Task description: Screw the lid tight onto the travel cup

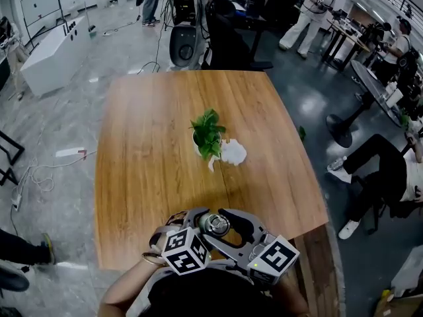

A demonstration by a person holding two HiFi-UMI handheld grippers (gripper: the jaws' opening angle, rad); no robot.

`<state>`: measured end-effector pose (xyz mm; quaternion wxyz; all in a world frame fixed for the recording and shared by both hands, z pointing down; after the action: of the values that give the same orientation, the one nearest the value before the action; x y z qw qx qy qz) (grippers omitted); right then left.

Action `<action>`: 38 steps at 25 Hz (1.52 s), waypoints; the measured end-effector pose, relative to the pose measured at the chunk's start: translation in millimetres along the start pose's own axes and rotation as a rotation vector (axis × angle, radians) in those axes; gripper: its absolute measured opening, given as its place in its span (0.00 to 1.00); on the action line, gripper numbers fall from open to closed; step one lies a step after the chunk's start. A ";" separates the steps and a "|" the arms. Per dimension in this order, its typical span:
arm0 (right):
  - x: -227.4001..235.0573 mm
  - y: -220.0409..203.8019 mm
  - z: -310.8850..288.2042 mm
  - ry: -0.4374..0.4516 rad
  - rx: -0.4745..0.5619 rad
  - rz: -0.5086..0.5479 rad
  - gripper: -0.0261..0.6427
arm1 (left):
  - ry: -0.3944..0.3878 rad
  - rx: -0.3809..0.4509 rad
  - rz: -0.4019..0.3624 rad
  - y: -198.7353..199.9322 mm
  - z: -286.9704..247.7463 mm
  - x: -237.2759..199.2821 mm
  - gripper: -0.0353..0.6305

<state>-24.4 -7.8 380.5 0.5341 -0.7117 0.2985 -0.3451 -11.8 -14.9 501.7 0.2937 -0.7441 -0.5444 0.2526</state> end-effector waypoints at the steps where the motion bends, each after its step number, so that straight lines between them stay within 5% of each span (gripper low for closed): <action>1: -3.1 1.6 2.2 0.049 -0.008 -0.013 0.44 | -0.049 0.008 -0.033 0.5 0.2 5.1 0.65; 4: -16.0 2.1 9.5 0.206 -0.074 0.031 0.44 | -0.229 0.022 -0.150 2.5 3.5 26.2 0.65; 6: -18.3 -2.8 11.5 0.229 -0.109 0.081 0.44 | -0.273 0.009 -0.177 2.8 4.5 31.7 0.65; 13: 1.9 5.7 -1.1 -0.010 0.053 0.007 0.44 | 0.043 0.006 0.019 4.9 2.4 -5.8 0.65; 15: -1.2 4.8 1.8 0.027 0.022 0.012 0.44 | -0.002 0.016 -0.003 5.8 2.4 -0.6 0.65; 20: -14.3 -1.7 12.9 0.197 -0.102 0.091 0.44 | -0.301 -0.031 -0.192 0.0 4.5 31.6 0.65; 23: -11.7 -5.6 12.0 0.177 -0.084 0.095 0.44 | -0.254 -0.053 -0.181 -1.0 1.2 26.4 0.65; 27: 2.6 3.0 1.2 0.007 0.002 0.003 0.44 | -0.021 -0.014 -0.006 3.1 -0.7 0.0 0.65; 29: 4.2 1.5 0.5 -0.008 0.001 0.000 0.44 | 0.033 -0.005 0.015 3.0 -1.7 -5.0 0.65; 35: -11.6 4.4 11.1 0.203 -0.046 -0.023 0.44 | -0.241 -0.012 -0.172 2.6 2.7 26.1 0.65; 38: -10.2 2.6 8.2 0.151 -0.059 0.055 0.44 | -0.193 -0.058 -0.176 0.3 -0.8 20.5 0.65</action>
<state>-23.8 4.3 374.7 0.4983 -0.6906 0.3672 -0.3740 -5.3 4.5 500.8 0.2391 -0.6739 -0.6404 0.2804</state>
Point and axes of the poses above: the fingertips, and each gripper's own axes: z backward along the fingers, x to its right, y out of its top, the point moved 2 cm from there along z, backward along the fingers, and after that the axes turned 12 degrees about -y, right-handed, at the moved point
